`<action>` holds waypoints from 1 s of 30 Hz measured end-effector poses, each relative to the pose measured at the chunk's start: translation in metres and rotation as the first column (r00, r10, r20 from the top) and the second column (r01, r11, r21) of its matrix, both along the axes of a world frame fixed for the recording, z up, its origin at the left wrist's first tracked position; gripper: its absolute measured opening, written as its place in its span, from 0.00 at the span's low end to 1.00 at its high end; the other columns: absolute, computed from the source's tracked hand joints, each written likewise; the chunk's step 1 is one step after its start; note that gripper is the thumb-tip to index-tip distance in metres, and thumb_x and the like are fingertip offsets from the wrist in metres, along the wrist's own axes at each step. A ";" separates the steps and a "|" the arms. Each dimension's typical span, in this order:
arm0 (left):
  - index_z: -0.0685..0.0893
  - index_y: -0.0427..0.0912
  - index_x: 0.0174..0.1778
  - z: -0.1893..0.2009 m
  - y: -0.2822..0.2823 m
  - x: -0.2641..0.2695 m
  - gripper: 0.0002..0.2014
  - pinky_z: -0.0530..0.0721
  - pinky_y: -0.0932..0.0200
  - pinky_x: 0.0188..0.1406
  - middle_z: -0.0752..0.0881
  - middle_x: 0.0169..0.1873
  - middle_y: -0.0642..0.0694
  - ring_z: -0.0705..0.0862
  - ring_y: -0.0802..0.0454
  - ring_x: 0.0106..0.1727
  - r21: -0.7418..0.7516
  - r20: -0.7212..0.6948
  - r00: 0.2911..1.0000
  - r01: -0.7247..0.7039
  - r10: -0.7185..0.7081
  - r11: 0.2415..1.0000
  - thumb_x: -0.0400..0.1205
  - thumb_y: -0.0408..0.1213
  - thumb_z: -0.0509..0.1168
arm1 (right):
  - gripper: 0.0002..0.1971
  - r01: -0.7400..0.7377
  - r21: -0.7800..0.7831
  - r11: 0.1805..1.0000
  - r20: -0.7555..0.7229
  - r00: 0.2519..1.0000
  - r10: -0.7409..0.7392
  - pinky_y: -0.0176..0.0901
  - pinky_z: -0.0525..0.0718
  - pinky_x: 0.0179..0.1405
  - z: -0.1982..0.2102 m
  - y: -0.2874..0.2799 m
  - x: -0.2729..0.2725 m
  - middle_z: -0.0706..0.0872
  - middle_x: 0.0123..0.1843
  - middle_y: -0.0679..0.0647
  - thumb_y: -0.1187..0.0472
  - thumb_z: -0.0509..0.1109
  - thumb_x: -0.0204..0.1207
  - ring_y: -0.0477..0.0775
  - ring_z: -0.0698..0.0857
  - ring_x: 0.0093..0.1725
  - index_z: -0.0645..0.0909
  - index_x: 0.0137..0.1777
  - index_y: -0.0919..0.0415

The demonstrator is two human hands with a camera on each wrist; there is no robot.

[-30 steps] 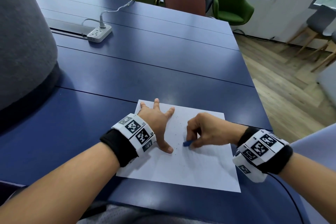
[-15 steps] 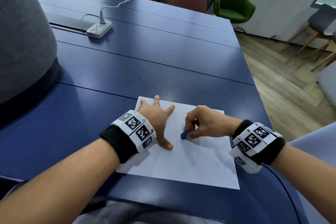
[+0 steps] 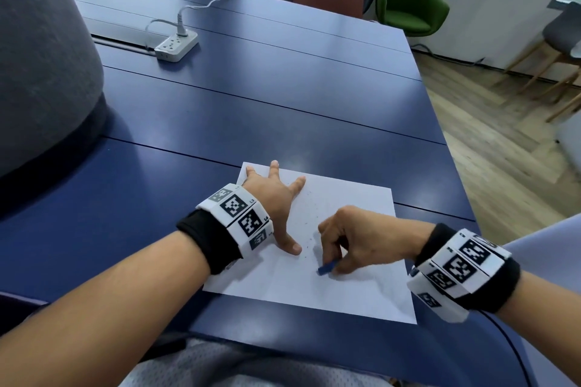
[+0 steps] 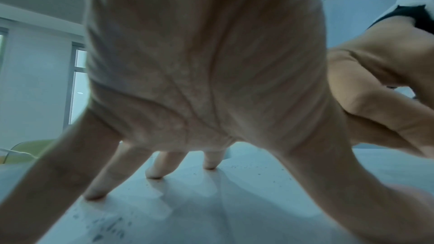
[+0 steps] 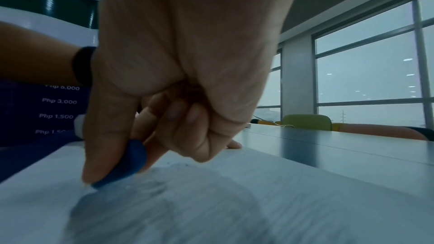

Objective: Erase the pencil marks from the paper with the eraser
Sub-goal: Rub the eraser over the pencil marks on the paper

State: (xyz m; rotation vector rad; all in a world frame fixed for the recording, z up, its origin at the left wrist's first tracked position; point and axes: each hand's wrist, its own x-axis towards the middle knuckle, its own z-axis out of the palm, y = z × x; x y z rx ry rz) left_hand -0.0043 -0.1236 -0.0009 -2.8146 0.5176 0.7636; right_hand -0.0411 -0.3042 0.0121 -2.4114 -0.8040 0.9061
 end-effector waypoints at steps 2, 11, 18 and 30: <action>0.36 0.56 0.85 -0.001 0.000 0.000 0.68 0.53 0.36 0.81 0.39 0.83 0.27 0.53 0.21 0.80 0.008 0.012 1.000 0.011 -0.012 1.000 0.60 0.75 0.72 | 0.06 0.046 0.031 0.998 0.092 0.995 -0.049 0.25 0.71 0.31 -0.003 0.001 0.007 0.81 0.31 0.42 0.66 0.81 0.65 0.39 0.78 0.30 0.87 0.34 0.56; 0.35 0.55 0.85 0.002 -0.001 -0.002 0.67 0.54 0.37 0.80 0.39 0.83 0.27 0.52 0.24 0.82 0.021 0.020 1.000 0.022 -0.022 1.000 0.61 0.75 0.72 | 0.04 0.005 -0.018 1.000 0.010 1.000 -0.004 0.25 0.72 0.31 0.001 0.002 0.004 0.83 0.34 0.43 0.65 0.81 0.66 0.38 0.78 0.30 0.91 0.41 0.61; 0.35 0.55 0.85 0.001 0.000 -0.001 0.68 0.53 0.35 0.81 0.39 0.83 0.27 0.53 0.21 0.80 0.018 0.011 1.000 0.012 -0.012 1.000 0.60 0.75 0.72 | 0.05 -0.014 -0.066 0.998 -0.089 0.996 0.009 0.22 0.70 0.28 0.005 -0.005 -0.003 0.82 0.34 0.44 0.68 0.81 0.66 0.37 0.77 0.29 0.92 0.42 0.62; 0.35 0.55 0.85 -0.001 -0.003 0.001 0.69 0.56 0.35 0.81 0.39 0.83 0.27 0.58 0.19 0.79 0.016 0.010 1.000 0.005 -0.005 1.000 0.59 0.75 0.72 | 0.06 0.127 -0.060 0.990 0.025 0.992 -0.126 0.26 0.73 0.30 0.003 -0.013 0.014 0.88 0.36 0.52 0.65 0.81 0.65 0.39 0.76 0.28 0.87 0.36 0.54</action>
